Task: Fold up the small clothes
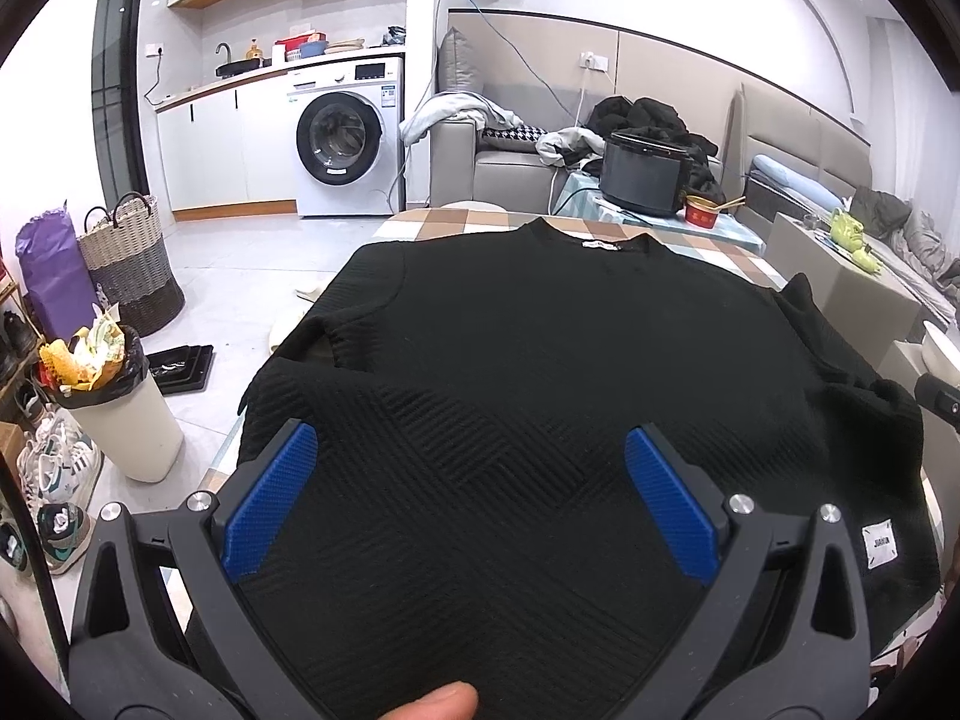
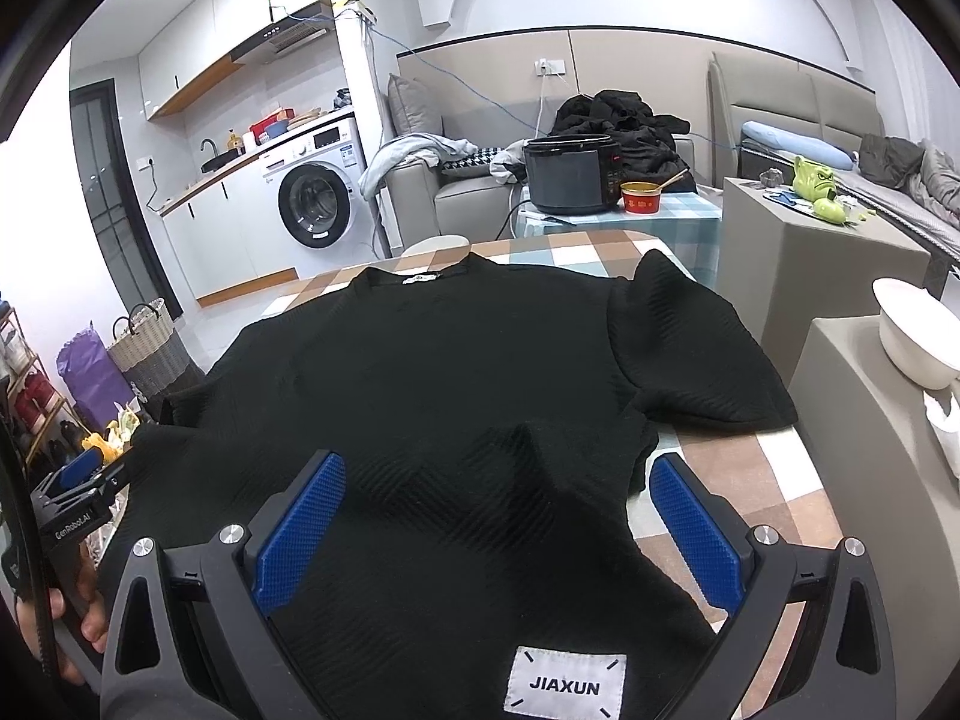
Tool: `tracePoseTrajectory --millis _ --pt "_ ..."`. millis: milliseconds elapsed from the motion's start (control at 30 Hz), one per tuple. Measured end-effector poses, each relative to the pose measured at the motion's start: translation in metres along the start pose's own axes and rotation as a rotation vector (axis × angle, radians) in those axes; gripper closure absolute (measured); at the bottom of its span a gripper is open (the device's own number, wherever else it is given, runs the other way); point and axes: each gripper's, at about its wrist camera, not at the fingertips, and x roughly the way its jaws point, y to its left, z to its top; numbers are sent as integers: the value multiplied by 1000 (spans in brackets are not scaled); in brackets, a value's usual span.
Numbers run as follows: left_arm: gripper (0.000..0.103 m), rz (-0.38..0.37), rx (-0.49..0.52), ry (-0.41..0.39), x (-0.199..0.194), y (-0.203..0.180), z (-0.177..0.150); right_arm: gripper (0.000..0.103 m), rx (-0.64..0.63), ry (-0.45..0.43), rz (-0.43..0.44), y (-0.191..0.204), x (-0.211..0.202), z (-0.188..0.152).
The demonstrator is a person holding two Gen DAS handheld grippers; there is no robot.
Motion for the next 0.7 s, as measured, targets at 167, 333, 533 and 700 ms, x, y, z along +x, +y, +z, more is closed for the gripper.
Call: tracePoseTrajectory --millis 167,333,533,700 --pt "1 -3 6 22 14 -7 9 0 21 21 -10 -7 8 5" --pt "1 -2 20 38 33 -10 25 0 93 59 -44 -29 22 9" --pt "1 -25 19 64 65 -12 47 1 239 118 -95 -71 41 12" --pt "1 -38 23 84 95 -19 62 7 395 154 -97 -110 57 16"
